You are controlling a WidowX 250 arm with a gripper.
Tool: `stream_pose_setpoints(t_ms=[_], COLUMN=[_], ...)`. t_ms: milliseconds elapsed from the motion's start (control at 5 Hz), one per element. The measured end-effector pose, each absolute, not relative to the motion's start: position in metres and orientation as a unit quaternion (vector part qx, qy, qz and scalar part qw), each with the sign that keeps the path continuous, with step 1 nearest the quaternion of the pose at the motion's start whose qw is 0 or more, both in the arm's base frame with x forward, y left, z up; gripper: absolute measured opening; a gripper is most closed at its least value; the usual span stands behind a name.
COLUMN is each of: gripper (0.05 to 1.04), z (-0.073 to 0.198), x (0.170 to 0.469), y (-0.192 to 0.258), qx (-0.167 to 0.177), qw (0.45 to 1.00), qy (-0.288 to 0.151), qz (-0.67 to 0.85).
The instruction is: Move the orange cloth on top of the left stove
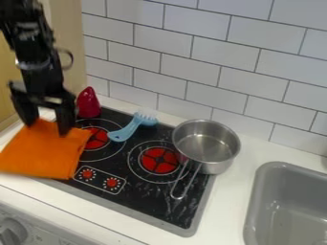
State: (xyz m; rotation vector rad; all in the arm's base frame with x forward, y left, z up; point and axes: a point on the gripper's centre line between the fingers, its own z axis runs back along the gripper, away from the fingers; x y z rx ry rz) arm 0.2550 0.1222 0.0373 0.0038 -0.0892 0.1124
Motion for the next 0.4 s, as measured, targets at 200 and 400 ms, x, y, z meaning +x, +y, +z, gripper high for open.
stream_pose_setpoints(t_ms=[200,400], gripper=[0.999,0.999], z=[0.057,0.071], x=[0.260,0.254], y=[0.119,0.114], qx=[0.003,0.011], qw=[0.995,0.994], qy=[-0.081,-0.102], qz=[0.051,0.049])
